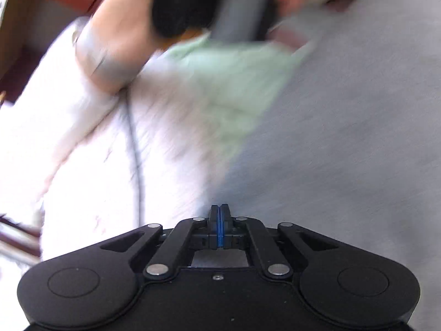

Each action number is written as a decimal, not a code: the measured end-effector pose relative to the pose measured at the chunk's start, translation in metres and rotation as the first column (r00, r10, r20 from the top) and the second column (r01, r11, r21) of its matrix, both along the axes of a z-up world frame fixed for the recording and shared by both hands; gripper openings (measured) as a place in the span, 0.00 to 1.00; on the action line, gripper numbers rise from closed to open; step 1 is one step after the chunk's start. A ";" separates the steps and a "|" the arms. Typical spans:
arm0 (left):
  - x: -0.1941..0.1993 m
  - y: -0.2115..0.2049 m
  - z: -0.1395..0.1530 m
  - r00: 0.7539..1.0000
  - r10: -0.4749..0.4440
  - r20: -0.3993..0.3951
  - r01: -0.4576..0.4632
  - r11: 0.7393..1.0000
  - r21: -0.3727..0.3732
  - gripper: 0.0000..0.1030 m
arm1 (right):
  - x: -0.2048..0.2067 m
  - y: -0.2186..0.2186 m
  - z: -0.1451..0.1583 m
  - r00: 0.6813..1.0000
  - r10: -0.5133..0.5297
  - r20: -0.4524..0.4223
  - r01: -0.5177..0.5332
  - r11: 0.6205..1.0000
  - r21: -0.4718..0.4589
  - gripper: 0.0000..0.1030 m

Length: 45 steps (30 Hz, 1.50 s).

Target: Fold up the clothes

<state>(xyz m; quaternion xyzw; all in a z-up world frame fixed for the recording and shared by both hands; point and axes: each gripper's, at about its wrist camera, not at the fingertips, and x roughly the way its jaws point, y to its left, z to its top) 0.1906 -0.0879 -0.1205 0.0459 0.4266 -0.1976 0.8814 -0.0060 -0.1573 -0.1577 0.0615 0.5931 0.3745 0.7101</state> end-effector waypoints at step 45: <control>0.040 0.133 0.104 0.726 0.485 0.487 -0.325 0.866 -0.379 0.05 | 0.108 -0.075 0.017 0.880 -0.275 0.387 0.317 0.947 -0.050 0.41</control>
